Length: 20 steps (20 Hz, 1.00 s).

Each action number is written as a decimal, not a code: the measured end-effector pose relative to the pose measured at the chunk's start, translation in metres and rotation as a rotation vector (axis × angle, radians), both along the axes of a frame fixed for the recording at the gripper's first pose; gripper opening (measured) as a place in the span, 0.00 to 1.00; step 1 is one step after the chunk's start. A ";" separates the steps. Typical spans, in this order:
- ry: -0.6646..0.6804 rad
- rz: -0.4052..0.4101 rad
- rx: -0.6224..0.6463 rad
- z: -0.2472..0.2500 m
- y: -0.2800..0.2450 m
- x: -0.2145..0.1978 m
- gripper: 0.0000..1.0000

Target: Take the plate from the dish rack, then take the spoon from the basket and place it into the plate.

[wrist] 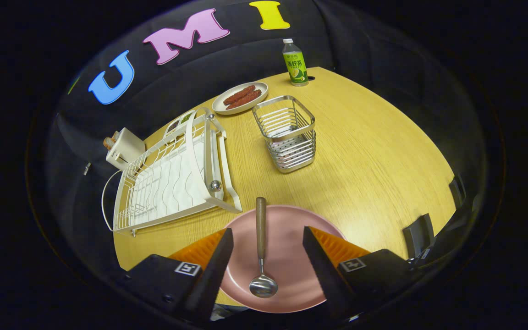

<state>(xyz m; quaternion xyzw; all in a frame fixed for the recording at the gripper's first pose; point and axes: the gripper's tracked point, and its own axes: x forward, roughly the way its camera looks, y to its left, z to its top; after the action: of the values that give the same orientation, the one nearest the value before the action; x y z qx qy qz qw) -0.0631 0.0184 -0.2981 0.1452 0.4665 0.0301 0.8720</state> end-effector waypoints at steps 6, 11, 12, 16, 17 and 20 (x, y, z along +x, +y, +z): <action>-0.269 -0.009 -0.077 0.089 -0.022 0.032 0.99; -0.554 0.012 -0.124 0.198 -0.016 0.056 0.98; -0.610 0.017 -0.128 0.220 -0.012 0.059 0.98; -0.794 0.045 -0.149 0.295 0.001 0.060 0.98; -0.820 0.051 -0.150 0.309 0.004 0.058 0.98; -0.912 0.061 -0.167 0.350 0.007 0.056 0.98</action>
<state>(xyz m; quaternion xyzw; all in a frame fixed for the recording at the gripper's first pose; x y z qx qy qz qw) -0.0073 0.0254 0.0521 0.0325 0.0401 0.0786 0.9956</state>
